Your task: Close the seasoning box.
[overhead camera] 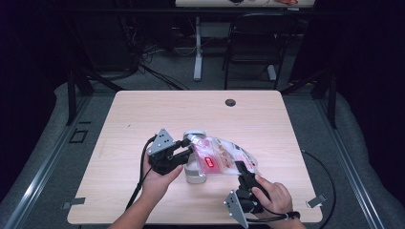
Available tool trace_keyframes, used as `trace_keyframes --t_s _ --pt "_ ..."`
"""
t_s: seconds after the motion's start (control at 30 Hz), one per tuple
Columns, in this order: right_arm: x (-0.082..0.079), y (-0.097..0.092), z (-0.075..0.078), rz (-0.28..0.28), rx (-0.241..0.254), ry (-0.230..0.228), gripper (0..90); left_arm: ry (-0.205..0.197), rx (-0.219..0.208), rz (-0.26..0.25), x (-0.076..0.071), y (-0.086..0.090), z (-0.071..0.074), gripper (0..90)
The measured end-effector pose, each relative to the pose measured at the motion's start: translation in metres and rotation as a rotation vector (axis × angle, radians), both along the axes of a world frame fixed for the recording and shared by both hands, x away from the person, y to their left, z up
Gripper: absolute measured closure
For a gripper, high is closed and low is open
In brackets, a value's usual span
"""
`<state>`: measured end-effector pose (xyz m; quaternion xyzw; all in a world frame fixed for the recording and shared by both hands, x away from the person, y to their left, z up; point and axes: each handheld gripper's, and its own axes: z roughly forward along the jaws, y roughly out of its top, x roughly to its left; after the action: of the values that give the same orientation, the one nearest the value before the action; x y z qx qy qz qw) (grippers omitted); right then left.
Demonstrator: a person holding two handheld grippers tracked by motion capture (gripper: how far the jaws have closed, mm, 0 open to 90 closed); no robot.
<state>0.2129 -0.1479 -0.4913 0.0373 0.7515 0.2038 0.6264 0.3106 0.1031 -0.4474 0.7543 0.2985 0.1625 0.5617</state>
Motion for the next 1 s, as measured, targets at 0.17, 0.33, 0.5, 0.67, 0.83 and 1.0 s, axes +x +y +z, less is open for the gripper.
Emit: trace_keyframes --t_s 0.17,0.33,0.5,0.67,0.83,1.0 --pt "0.001 0.002 0.0 0.002 0.01 0.005 86.4 -0.005 0.003 -0.003 0.001 -0.001 0.002 69.7" --pt "0.001 0.004 0.0 -0.002 0.022 0.01 86.4 -0.009 0.013 0.0 0.001 0.0 0.006 69.6" --pt "0.003 0.006 0.0 0.006 0.02 0.009 86.4 -0.012 0.013 0.007 0.001 0.0 0.008 69.4" --pt "0.003 0.007 -0.001 0.0 0.018 0.005 86.4 -0.015 0.009 0.006 0.002 -0.001 0.009 69.4" --pt "0.003 0.009 -0.001 -0.005 -0.02 -0.023 86.4 -0.018 0.017 0.004 0.002 -0.002 0.014 69.4" --pt "0.003 0.01 0.002 -0.004 -0.035 -0.021 86.4 -0.026 0.018 0.005 0.004 -0.004 0.018 69.5"
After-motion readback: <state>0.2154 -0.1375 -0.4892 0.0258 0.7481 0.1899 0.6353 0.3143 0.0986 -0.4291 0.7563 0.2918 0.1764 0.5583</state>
